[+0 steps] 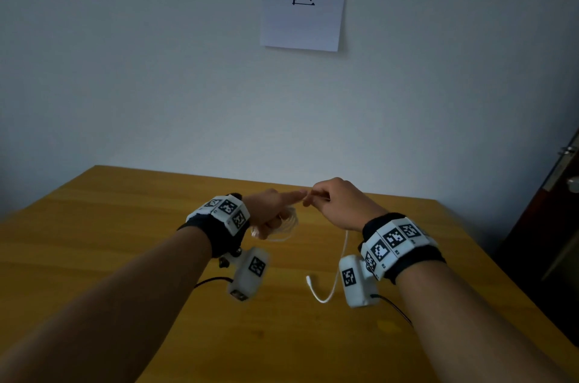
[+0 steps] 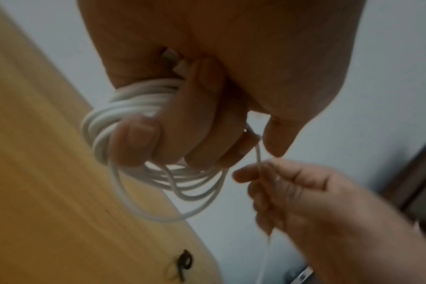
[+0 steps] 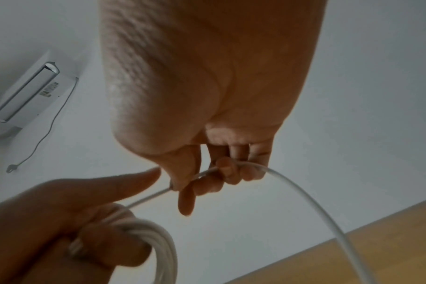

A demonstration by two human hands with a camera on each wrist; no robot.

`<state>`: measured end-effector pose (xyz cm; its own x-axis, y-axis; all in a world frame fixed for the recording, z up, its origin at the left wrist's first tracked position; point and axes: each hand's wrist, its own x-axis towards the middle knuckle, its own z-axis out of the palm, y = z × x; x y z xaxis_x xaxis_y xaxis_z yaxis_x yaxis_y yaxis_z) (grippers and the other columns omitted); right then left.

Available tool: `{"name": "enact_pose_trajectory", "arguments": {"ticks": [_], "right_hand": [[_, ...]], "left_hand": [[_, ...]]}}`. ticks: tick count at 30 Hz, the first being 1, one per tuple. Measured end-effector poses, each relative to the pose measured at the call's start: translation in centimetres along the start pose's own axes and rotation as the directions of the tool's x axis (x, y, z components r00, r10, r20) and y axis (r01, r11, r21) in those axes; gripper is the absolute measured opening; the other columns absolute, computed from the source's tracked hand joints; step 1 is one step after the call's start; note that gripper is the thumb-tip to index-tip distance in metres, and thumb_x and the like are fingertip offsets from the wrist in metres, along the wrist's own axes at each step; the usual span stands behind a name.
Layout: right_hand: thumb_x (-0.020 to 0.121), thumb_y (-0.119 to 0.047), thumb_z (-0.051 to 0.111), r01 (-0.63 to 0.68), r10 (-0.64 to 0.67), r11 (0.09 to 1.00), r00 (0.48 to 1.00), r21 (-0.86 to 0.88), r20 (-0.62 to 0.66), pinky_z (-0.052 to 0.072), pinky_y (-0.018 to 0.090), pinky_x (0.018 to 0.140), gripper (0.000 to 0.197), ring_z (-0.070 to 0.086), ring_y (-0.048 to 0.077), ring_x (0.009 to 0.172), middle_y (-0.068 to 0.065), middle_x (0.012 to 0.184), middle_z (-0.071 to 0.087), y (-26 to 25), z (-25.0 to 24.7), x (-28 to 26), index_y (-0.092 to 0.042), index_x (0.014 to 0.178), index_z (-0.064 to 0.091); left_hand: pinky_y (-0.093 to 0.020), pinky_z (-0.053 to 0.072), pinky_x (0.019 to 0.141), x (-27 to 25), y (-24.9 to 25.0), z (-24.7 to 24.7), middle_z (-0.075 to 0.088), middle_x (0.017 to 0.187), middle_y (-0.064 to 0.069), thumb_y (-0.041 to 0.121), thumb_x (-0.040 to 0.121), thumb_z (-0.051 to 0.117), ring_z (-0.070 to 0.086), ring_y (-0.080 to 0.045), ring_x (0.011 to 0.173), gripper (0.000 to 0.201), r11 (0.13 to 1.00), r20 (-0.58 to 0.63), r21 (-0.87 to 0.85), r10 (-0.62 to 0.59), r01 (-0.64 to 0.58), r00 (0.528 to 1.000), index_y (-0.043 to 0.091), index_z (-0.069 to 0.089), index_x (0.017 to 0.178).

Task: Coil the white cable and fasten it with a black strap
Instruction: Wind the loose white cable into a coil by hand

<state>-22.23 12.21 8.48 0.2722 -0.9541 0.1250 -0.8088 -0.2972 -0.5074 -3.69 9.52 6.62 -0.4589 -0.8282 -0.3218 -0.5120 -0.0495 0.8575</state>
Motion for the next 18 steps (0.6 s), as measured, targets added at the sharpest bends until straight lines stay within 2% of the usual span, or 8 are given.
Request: {"name": "enact_pose_trajectory", "arguments": {"ticks": [2, 3, 6, 10, 12, 14, 16, 18], "right_hand": [[0.107, -0.025, 0.047, 0.0, 0.001, 1.0, 1.0, 0.027, -0.016, 0.053, 0.042, 0.075, 0.028, 0.067, 0.039, 0.086, 0.008, 0.098, 0.072, 0.2, 0.0, -0.2, -0.023, 0.102, 0.074], [0.108, -0.027, 0.044, 0.002, 0.0, 0.999, 1.0, 0.048, -0.027, 0.052, 0.041, 0.07, 0.03, 0.063, 0.039, 0.078, 0.012, 0.095, 0.071, 0.2, 0.1, -0.2, -0.023, 0.103, 0.073], [0.11, -0.029, 0.039, 0.002, 0.005, 0.993, 0.998, 0.12, -0.065, 0.04, 0.027, 0.061, 0.032, 0.051, 0.014, 0.062, 0.005, 0.088, 0.066, 0.6, 0.6, -0.1, -0.023, 0.103, 0.069], [0.109, -0.023, 0.037, -0.003, 0.018, 0.981, 0.997, 0.196, -0.075, 0.039, 0.033, 0.062, 0.031, 0.046, 0.016, 0.062, 0.004, 0.078, 0.06, 0.8, 1.7, -0.1, -0.014, 0.093, 0.062], [0.107, -0.018, 0.037, -0.028, 0.046, 0.979, 0.995, 0.2, -0.084, 0.038, 0.03, 0.057, 0.029, 0.046, 0.017, 0.059, 0.004, 0.075, 0.06, 0.8, 2.4, -0.1, -0.022, 0.087, 0.058], [0.105, -0.015, 0.038, -0.034, 0.056, 0.976, 0.994, 0.215, -0.095, 0.039, 0.033, 0.058, 0.029, 0.046, 0.018, 0.057, 0.005, 0.072, 0.06, 0.8, 3.0, 0.1, -0.023, 0.083, 0.057], [0.106, -0.017, 0.037, -0.054, 0.075, 0.967, 0.994, 0.248, -0.076, 0.04, 0.034, 0.059, 0.027, 0.047, 0.017, 0.057, 0.005, 0.071, 0.061, 0.9, 3.5, 0.4, -0.016, 0.094, 0.062], [0.109, -0.024, 0.035, -0.068, 0.075, 0.966, 0.997, 0.249, -0.016, 0.04, 0.029, 0.058, 0.031, 0.05, 0.013, 0.057, 0.003, 0.072, 0.061, 1.0, 4.1, 0.2, -0.011, 0.108, 0.063]], "left_hand": [[-0.03, 0.011, 0.052, -0.5, 0.2, -0.1, 0.012, 0.049, 0.002, 0.064, 0.091, 0.04, 0.007, -0.016, 0.045, 0.062, 0.988, 0.028, -0.146, 0.047, -0.042, 0.998, 0.02, 0.02, 0.053], [-0.03, 0.011, 0.051, -0.8, 0.5, -0.2, 0.012, 0.048, 0.003, 0.06, 0.093, 0.042, 0.008, -0.016, 0.044, 0.059, 0.973, 0.04, -0.219, 0.078, -0.068, 0.996, 0.02, 0.021, 0.054], [-0.029, 0.013, 0.049, -1.5, 1.1, -0.3, 0.016, 0.044, 0.005, 0.049, 0.094, 0.047, 0.009, -0.016, 0.041, 0.052, 0.889, 0.037, -0.444, 0.145, -0.113, 0.989, 0.02, 0.024, 0.057], [-0.028, 0.013, 0.049, -1.5, 1.8, -0.3, 0.018, 0.039, 0.007, 0.044, 0.093, 0.048, 0.011, -0.013, 0.036, 0.047, 0.714, 0.039, -0.688, 0.219, -0.133, 0.975, 0.021, 0.029, 0.057], [-0.028, 0.018, 0.05, -1.4, 2.1, -0.1, 0.013, 0.045, 0.006, 0.043, 0.093, 0.047, 0.01, -0.014, 0.039, 0.044, 0.605, 0.064, -0.786, 0.289, -0.13, 0.955, 0.02, 0.03, 0.059], [-0.029, 0.026, 0.054, -1.3, 2.2, 0.2, 0.012, 0.053, 0.006, 0.044, 0.092, 0.048, 0.016, -0.013, 0.04, 0.042, 0.499, 0.068, -0.858, 0.346, -0.122, 0.936, 0.018, 0.033, 0.063], [-0.031, 0.032, 0.062, -1.2, 2.4, 0.7, 0.017, 0.058, 0.005, 0.047, 0.09, 0.051, 0.027, -0.014, 0.045, 0.039, 0.41, 0.043, -0.903, 0.384, -0.128, 0.922, 0.016, 0.039, 0.068], [-0.033, 0.037, 0.067, -1.0, 2.6, 0.8, 0.028, 0.058, 0.003, 0.048, 0.088, 0.052, 0.033, -0.017, 0.052, 0.039, 0.331, -0.024, -0.929, 0.394, -0.166, 0.919, 0.014, 0.044, 0.072]]}}
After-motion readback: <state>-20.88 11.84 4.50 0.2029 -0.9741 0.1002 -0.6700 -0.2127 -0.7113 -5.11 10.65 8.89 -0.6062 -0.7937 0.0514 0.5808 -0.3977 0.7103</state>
